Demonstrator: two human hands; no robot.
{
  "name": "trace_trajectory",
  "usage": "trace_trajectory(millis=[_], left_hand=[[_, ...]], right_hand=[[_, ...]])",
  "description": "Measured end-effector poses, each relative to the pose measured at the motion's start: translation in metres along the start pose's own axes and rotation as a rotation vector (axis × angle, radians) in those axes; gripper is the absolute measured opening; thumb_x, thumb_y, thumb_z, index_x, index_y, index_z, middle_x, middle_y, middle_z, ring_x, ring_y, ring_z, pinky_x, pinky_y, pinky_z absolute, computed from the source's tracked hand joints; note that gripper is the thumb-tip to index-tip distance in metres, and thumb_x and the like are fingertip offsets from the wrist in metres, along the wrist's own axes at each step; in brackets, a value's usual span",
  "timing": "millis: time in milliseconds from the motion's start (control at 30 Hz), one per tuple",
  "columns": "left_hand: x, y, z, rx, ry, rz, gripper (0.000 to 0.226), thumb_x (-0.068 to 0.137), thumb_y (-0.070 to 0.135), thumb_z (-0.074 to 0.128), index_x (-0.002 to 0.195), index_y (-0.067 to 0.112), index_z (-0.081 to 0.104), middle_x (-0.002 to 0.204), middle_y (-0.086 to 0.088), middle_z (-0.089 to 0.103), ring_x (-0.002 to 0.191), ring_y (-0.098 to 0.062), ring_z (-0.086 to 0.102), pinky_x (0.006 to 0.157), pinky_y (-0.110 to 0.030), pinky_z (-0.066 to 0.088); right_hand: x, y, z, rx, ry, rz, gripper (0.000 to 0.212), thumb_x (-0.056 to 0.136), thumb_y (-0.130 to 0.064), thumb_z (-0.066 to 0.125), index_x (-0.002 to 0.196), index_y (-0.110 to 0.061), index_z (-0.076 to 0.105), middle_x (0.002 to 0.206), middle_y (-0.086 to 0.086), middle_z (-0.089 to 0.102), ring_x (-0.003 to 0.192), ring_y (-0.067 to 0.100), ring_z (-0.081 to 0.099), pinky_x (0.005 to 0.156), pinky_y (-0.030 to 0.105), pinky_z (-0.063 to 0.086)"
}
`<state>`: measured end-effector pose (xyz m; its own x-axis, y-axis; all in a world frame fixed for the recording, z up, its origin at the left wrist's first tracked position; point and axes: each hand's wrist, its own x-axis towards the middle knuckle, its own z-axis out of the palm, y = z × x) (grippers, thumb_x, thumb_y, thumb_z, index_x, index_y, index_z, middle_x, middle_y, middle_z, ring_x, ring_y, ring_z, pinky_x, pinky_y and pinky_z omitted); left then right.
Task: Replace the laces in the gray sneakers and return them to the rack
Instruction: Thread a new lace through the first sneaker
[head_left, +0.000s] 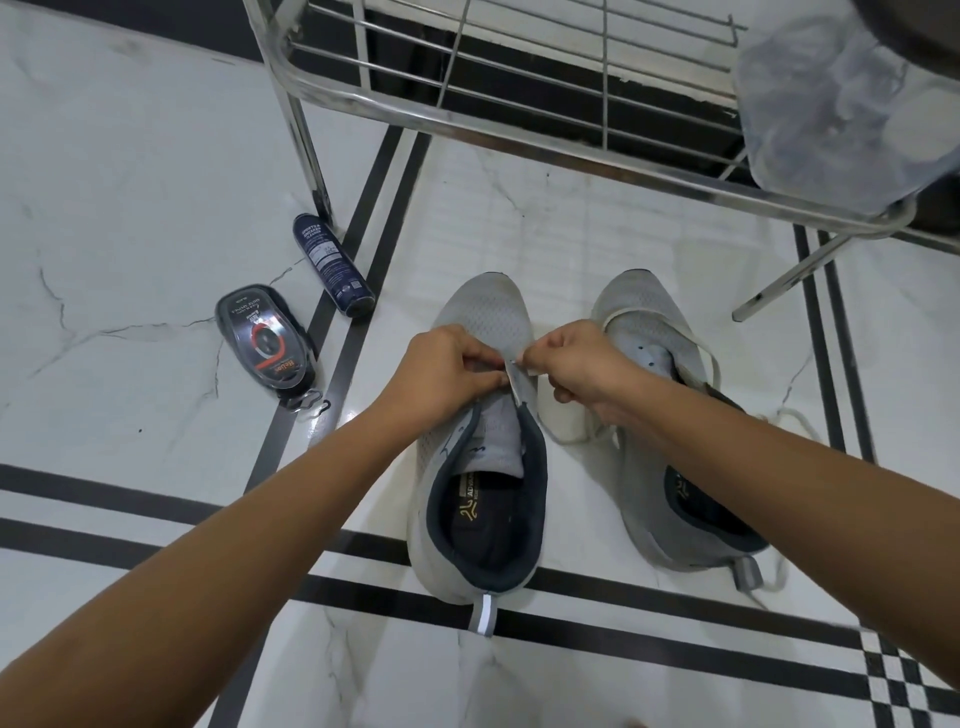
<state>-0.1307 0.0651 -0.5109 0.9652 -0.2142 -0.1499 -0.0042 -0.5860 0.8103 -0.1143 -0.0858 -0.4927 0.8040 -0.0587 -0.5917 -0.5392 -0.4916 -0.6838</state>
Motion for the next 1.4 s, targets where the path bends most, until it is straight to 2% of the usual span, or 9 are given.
trace_trajectory(millis=[133, 267, 433, 633, 833, 933, 1100, 1267, 1400], left_hand=[[0.001, -0.003, 0.002, 0.037, 0.002, 0.018, 0.024, 0.079, 0.021, 0.072, 0.102, 0.017, 0.073, 0.069, 0.013, 0.043, 0.064, -0.001, 0.045, 0.060, -0.003, 0.034], [0.002, -0.006, -0.001, 0.010, -0.017, -0.024, 0.025, 0.082, 0.013, 0.067, 0.106, 0.015, 0.071, 0.072, 0.015, 0.044, 0.066, -0.001, 0.046, 0.060, 0.002, 0.033], [0.005, -0.002, 0.000, 0.055, -0.034, -0.054, 0.023, 0.081, 0.013, 0.068, 0.103, 0.012, 0.072, 0.082, 0.006, 0.055, 0.082, -0.007, 0.052, 0.066, -0.007, 0.033], [0.006, 0.005, 0.010, 0.257, -0.013, -0.023, 0.015, 0.085, 0.024, 0.064, 0.091, 0.011, 0.069, 0.102, -0.006, 0.059, 0.093, -0.024, 0.058, 0.079, -0.035, 0.048], [-0.006, -0.012, -0.046, 0.296, 0.320, -0.084, 0.011, 0.085, 0.019, 0.062, 0.087, 0.009, 0.068, 0.084, -0.002, 0.055, 0.074, -0.015, 0.048, 0.065, -0.023, 0.036], [-0.019, -0.037, -0.078, 0.252, 0.524, -0.251, 0.013, 0.083, 0.017, 0.063, 0.086, 0.006, 0.069, 0.080, -0.008, 0.058, 0.078, -0.024, 0.057, 0.068, -0.026, 0.036], [-0.003, -0.013, -0.026, 0.330, 0.127, 0.032, 0.045, 0.086, 0.028, 0.063, 0.126, 0.008, 0.055, 0.121, -0.011, 0.052, 0.113, -0.026, 0.049, 0.095, -0.033, 0.038], [0.018, -0.002, 0.000, 0.676, 0.029, 0.129, 0.029, 0.091, 0.036, 0.053, 0.114, 0.020, 0.061, 0.118, 0.000, 0.058, 0.115, -0.023, 0.044, 0.092, -0.035, 0.029], [0.009, -0.014, -0.028, 0.167, 0.277, -0.017, 0.017, 0.089, 0.019, 0.060, 0.096, 0.008, 0.070, 0.098, -0.009, 0.069, 0.092, -0.021, 0.058, 0.081, -0.027, 0.041]], right_hand=[[-0.001, -0.003, 0.006, -0.372, 0.074, -0.191, 0.014, 0.087, -0.025, 0.062, 0.082, -0.013, 0.068, 0.083, 0.005, 0.057, 0.077, 0.020, 0.054, 0.065, 0.028, 0.043], [-0.014, -0.022, 0.001, -0.930, 0.114, -0.258, 0.035, 0.080, -0.048, 0.061, 0.100, -0.020, 0.066, 0.116, 0.003, 0.044, 0.116, 0.026, 0.035, 0.092, 0.039, 0.032], [-0.013, -0.024, 0.011, -0.713, -0.011, -0.109, 0.025, 0.074, -0.032, 0.067, 0.065, -0.012, 0.054, 0.065, 0.002, 0.052, 0.075, 0.022, 0.054, 0.060, 0.029, 0.042], [-0.016, -0.012, 0.007, -0.271, 0.066, -0.034, 0.016, 0.078, -0.010, 0.067, 0.077, 0.006, 0.068, 0.062, 0.009, 0.055, 0.055, 0.015, 0.048, 0.052, 0.025, 0.037], [-0.018, -0.003, 0.000, -0.123, 0.116, -0.007, 0.037, 0.080, -0.006, 0.064, 0.048, -0.010, 0.045, 0.038, -0.007, 0.042, 0.036, 0.003, 0.037, 0.040, 0.017, 0.030], [-0.016, 0.001, 0.000, -0.057, 0.153, 0.022, 0.032, 0.080, -0.007, 0.065, 0.054, -0.010, 0.046, 0.048, 0.001, 0.041, 0.044, 0.010, 0.039, 0.046, 0.020, 0.031], [-0.018, 0.001, 0.006, -0.009, 0.181, -0.006, 0.015, 0.078, -0.007, 0.066, 0.067, -0.006, 0.056, 0.059, 0.008, 0.045, 0.056, 0.018, 0.045, 0.056, 0.028, 0.035], [-0.020, -0.001, 0.009, -0.046, 0.207, -0.039, 0.027, 0.077, -0.007, 0.064, 0.055, -0.006, 0.049, 0.058, 0.008, 0.045, 0.058, 0.018, 0.044, 0.058, 0.029, 0.034], [-0.018, -0.003, 0.013, 0.074, 0.217, -0.032, 0.014, 0.078, -0.007, 0.066, 0.068, -0.004, 0.057, 0.061, 0.009, 0.046, 0.056, 0.017, 0.044, 0.051, 0.021, 0.033]])
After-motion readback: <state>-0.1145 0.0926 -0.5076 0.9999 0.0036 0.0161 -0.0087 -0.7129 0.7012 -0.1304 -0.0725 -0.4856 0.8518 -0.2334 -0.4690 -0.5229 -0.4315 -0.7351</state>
